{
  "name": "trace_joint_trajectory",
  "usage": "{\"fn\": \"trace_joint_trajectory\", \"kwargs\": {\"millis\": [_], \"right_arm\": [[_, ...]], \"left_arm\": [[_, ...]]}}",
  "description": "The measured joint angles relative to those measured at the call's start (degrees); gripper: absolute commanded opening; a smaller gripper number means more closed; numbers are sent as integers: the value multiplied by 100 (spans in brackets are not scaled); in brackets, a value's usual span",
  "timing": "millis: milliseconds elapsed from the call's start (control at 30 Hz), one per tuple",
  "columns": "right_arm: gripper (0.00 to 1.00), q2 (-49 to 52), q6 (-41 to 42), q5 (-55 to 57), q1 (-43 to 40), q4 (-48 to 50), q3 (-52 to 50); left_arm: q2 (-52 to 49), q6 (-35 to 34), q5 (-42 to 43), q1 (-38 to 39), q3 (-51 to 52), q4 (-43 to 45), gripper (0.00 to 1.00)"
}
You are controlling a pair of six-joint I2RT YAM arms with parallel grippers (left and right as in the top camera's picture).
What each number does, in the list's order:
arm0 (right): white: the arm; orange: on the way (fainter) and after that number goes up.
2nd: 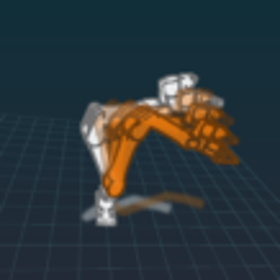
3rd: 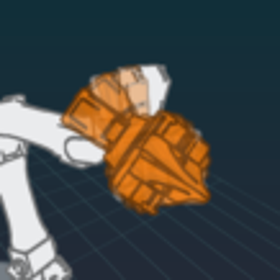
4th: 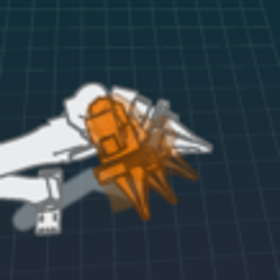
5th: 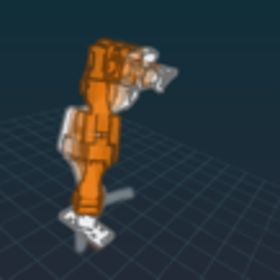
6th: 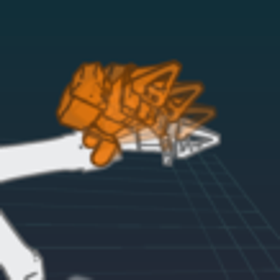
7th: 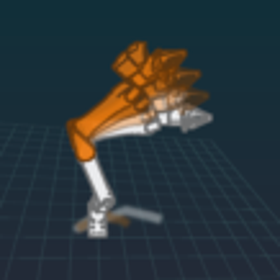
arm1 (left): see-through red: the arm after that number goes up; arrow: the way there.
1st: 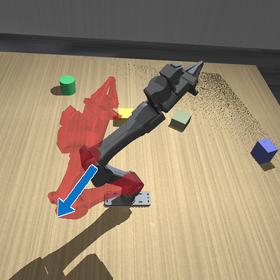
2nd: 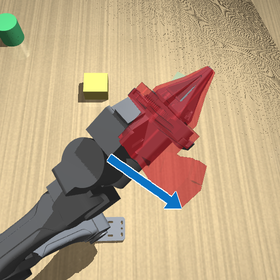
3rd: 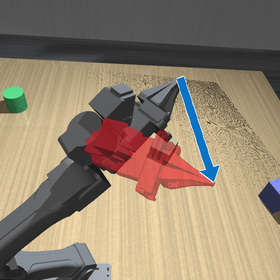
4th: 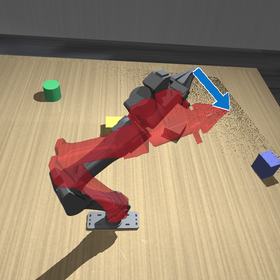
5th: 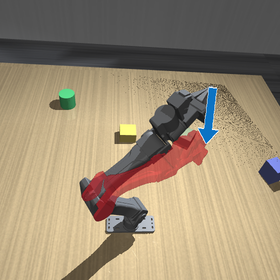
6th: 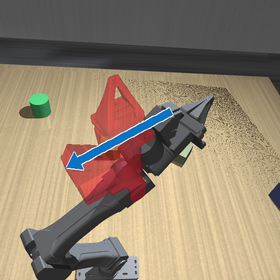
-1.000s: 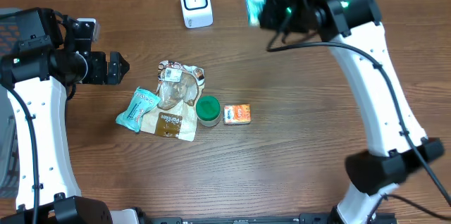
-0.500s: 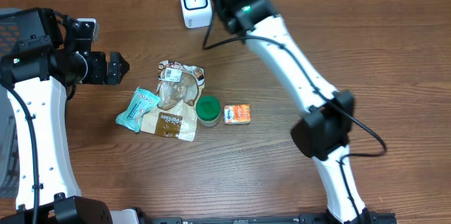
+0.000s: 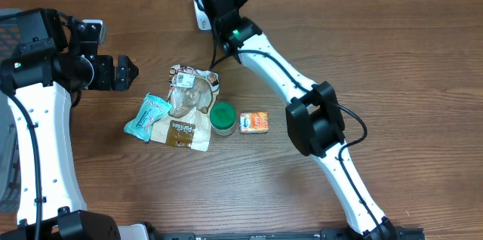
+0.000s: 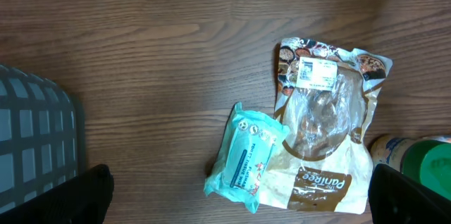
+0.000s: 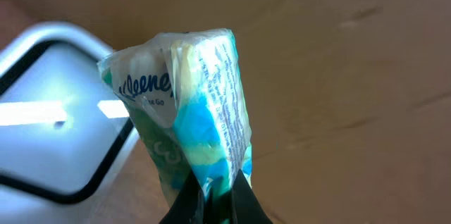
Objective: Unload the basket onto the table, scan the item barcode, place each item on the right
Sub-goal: 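Hold the Kleenex pack in front of the scanner with the right gripper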
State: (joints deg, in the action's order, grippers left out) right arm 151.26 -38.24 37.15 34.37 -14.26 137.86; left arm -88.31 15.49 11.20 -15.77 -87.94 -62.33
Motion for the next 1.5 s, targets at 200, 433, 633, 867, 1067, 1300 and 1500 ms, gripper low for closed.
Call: {"fn": "trace_joint_trajectory", "kwargs": {"millis": [200, 433, 633, 867, 1067, 1300, 1500], "right_arm": [[4, 85, -286, -155, 85, 17, -9], [4, 87, -402, -238, 173, 15, -9], [4, 87, -420, -240, 166, 72, -9], [4, 87, -424, -240, 166, 166, -9], [4, 87, -203, -245, 166, 105, -9], [4, -140, 529, -610, 151, -798, -59], [4, -1543, 1714, -1550, -42, -2732, -122]], "left_arm": [[0, 0, 0, 0, 0, 0, 100], [0, 0, 0, 0, 0, 0, 100], [0, 0, 0, 0, 0, 0, 99], [0, -2, 0, 0, 0, 0, 100], [0, 0, 0, 0, 0, 0, 99], [0, 0, 0, 0, 0, 2, 100], [0, 0, 0, 0, 0, 2, 100]]}}
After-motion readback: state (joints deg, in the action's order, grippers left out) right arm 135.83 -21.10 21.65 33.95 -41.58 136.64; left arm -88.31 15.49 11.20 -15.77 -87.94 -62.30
